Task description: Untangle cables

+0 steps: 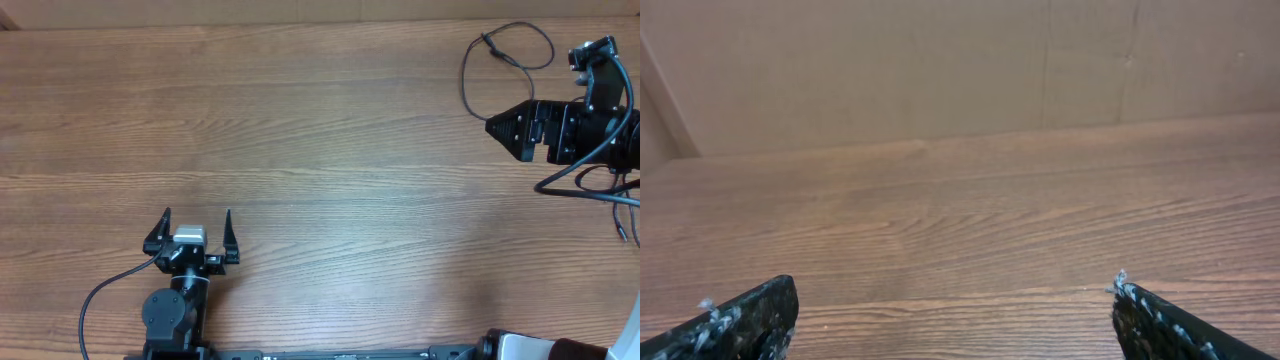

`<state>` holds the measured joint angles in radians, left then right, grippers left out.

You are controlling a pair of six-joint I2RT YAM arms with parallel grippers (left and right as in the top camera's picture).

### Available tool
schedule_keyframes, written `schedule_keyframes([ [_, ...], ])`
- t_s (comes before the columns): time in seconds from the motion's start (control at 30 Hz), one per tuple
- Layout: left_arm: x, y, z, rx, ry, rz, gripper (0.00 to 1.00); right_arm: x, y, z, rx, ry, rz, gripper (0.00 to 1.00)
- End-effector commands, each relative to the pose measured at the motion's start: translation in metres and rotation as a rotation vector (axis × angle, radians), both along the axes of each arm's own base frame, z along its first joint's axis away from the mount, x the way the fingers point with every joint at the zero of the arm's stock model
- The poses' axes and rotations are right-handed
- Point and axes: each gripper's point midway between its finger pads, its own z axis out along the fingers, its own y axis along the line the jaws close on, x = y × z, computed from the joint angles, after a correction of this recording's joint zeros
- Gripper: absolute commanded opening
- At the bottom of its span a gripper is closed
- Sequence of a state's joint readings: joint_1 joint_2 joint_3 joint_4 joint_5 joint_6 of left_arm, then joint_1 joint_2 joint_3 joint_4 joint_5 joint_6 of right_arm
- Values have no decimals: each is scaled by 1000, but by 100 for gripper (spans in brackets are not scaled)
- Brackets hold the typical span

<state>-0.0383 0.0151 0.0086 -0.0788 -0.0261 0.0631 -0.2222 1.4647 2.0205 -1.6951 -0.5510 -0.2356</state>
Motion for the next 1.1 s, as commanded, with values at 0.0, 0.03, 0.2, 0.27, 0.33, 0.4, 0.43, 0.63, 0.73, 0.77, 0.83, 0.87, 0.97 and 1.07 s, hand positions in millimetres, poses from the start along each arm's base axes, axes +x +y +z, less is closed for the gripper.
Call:
schedule_keyframes([
  [0.0, 0, -2, 1, -10, -8, -13, 100, 1, 2, 1, 11, -2, 3, 100],
  [0.03, 0, -2, 1, -24, -8, -12, 100, 1, 2, 1, 11, -2, 3, 100],
  [0.2, 0, -2, 1, -72, -6, -10, 100, 1, 2, 1, 12, -2, 3, 100],
  [0.27, 0, -2, 1, -72, -6, -9, 100, 1, 2, 1, 11, -2, 3, 100],
  [0.33, 0, -2, 1, -72, -6, -9, 100, 1, 2, 1, 11, -2, 3, 100],
  [0.4, 0, -3, 1, -72, -8, -10, 99, 1, 2, 1, 11, -2, 3, 100],
  [0.43, 0, -3, 1, -72, -8, -13, 99, 1, 2, 1, 11, -2, 3, 100],
  [0.63, 0, -3, 1, -72, -6, -12, 100, 1, 2, 1, 11, -2, 3, 100],
  [0.73, 0, -3, 1, -72, -6, -12, 100, 1, 2, 1, 11, -2, 3, 100],
  [0.77, 0, -3, 1, -72, -6, -12, 100, 1, 2, 1, 11, -2, 3, 100],
  [0.83, 0, -3, 1, -72, -6, -12, 100, 1, 2, 1, 11, -2, 3, 100],
  [0.87, 0, -3, 1, -72, -6, -12, 100, 1, 2, 1, 11, -2, 3, 100],
  [0.97, 0, -3, 1, -72, -6, -12, 100, 1, 2, 1, 11, -2, 3, 100],
  [1.07, 0, -3, 1, -72, -6, -12, 100, 1, 2, 1, 11, -2, 3, 100],
])
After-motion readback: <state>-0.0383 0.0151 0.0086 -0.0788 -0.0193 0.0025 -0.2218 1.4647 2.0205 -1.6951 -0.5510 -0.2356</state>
